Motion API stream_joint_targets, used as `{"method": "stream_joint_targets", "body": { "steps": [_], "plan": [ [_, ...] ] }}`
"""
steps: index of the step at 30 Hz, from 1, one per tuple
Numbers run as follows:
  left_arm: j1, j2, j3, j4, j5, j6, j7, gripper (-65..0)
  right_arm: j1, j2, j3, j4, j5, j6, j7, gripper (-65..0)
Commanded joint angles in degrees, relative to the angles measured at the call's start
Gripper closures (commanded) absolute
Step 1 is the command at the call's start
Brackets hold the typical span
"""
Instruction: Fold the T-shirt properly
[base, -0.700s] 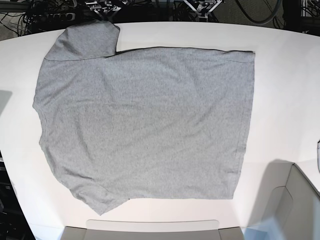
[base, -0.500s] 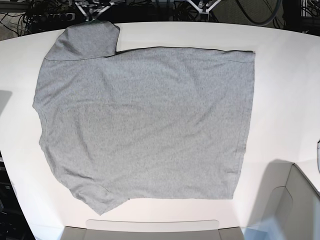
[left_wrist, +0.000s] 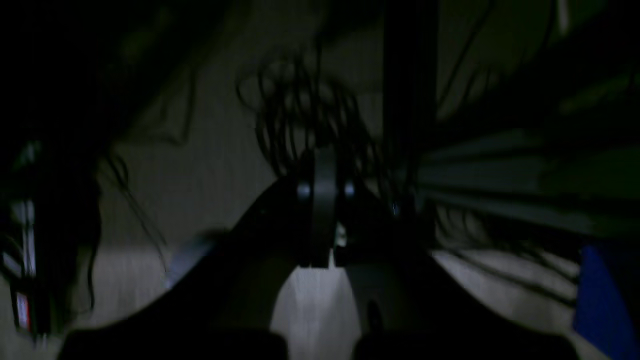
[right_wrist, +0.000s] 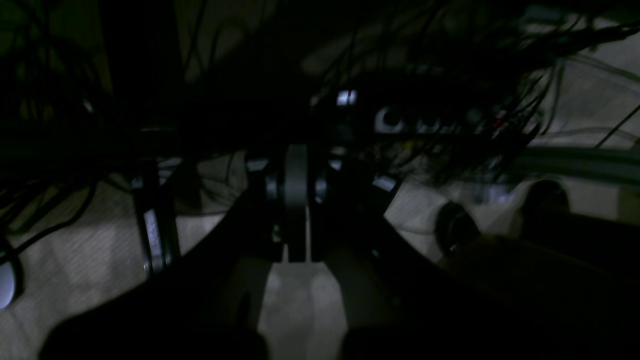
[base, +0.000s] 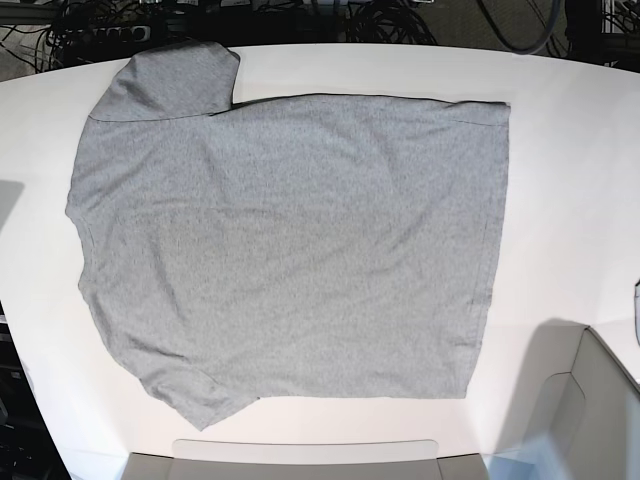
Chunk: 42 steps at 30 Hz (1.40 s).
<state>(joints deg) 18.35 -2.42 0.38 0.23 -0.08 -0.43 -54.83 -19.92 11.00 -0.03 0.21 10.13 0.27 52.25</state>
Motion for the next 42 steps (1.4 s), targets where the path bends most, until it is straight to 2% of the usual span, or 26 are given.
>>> {"method": "stream_joint_targets", "body": {
  "steps": [1,5,7,9,14,18,21,25,29,32,35,39,42],
  "plan": [
    [1.91,0.09,0.19,-0.10,0.03,0.12,-4.47,0.0,-1.84,0.64,0.08,-0.21,-0.06,0.21,3.18,-0.5],
    [4.99,0.44,0.19,-0.19,0.03,0.12,-18.09,-0.1,-5.00,1.08,0.08,-0.21,-0.06,0.21,12.94,-0.5],
    [5.96,0.61,0.19,0.34,0.03,0.12,-22.84,-0.1,-6.41,1.08,0.08,0.36,-0.15,0.21,13.82,-0.6],
    [7.01,0.70,0.19,2.19,0.03,0.12,-21.35,-0.1,-7.20,1.87,0.08,1.68,-0.06,0.21,13.64,-0.6],
    [9.39,0.88,0.01,7.37,0.03,0.12,-22.05,0.0,-11.42,2.23,0.16,9.86,-0.06,0.21,13.82,-0.6],
    [16.51,0.88,-0.25,21.09,-0.06,0.21,-21.96,0.0,-18.98,2.40,0.16,24.45,-0.06,0.21,13.64,-1.4],
    [22.31,0.70,-0.34,33.05,-0.23,0.47,-21.79,0.0,-24.34,2.40,0.16,35.26,0.11,0.21,13.47,-6.5],
    [28.82,0.61,-0.43,46.58,-0.23,0.56,-21.79,0.0,-31.11,2.49,0.08,50.12,3.45,0.21,13.47,-12.8],
    [33.48,0.70,-0.43,57.31,-0.23,0.56,-21.70,0.0,-37.18,4.95,-0.36,64.36,6.44,0.21,13.29,-13.4],
    [35.23,0.70,-0.43,62.94,-0.23,0.56,-21.61,0.0,-39.90,6.36,-0.10,72.98,9.08,0.21,10.48,-13.7],
    [35.59,0.70,-0.43,65.84,-0.23,0.56,-21.61,-0.7,-42.10,8.03,0.08,81.59,14.79,0.21,4.50,-14.5],
    [35.50,0.70,-0.43,66.28,-0.23,0.65,-21.61,-6.2,-45.79,14.62,0.08,92.14,22.26,0.21,-3.77,-21.4],
    [35.50,0.79,-0.43,66.28,-0.23,0.65,-21.61,-7.8,-47.64,19.46,-0.10,97.15,26.48,0.21,-6.58,-24.9]
  ]
}}
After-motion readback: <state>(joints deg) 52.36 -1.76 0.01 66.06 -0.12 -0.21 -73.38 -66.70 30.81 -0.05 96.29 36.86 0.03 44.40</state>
